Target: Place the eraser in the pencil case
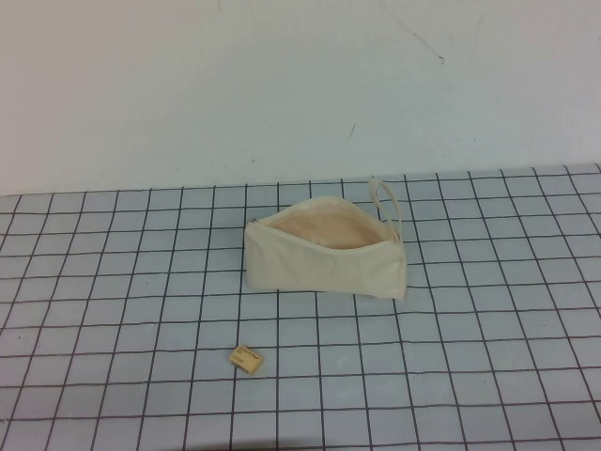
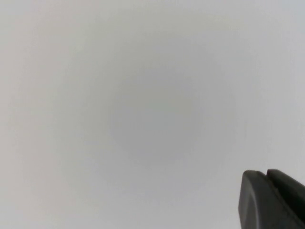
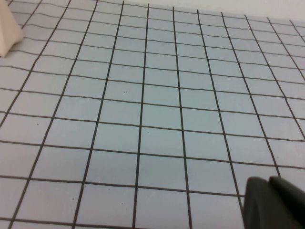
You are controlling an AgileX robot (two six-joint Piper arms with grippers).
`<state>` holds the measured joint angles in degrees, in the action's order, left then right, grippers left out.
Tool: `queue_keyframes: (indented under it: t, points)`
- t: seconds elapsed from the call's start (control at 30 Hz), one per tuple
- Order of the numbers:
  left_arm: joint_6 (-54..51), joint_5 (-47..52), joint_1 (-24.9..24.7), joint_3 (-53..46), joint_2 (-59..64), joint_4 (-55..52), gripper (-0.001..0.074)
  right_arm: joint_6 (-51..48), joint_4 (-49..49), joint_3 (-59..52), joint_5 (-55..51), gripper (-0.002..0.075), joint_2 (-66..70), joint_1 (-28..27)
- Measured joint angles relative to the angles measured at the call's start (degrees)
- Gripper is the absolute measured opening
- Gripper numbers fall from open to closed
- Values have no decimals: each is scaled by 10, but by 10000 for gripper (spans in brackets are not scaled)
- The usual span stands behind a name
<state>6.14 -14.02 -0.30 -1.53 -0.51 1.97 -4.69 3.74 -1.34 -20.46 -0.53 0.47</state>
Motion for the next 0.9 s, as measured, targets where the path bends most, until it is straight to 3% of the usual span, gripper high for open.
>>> queue_keyframes:
  t: [0.13,0.27,0.43,0.57,0.77,0.9]
  points:
    - [0,-207,0,0,0,0,-1,0,0,0,0,-1,0,0]
    - [0,-353,0,0,0,0,-1,0,0,0,0,-1,0,0]
    - [1,-440,0,0,-2,1,-1,0,0,0,0,-1,0,0]
    - [5,-409,0,1,-4,3,-1,0,0,0,0,-1,0,0]
    - [17,-189,0,56,-4,1,-1,0,0,0,0,-1,0,0]
    - [20,-138,0,60,-4,-4,-1,0,0,0,0,-1,0,0]
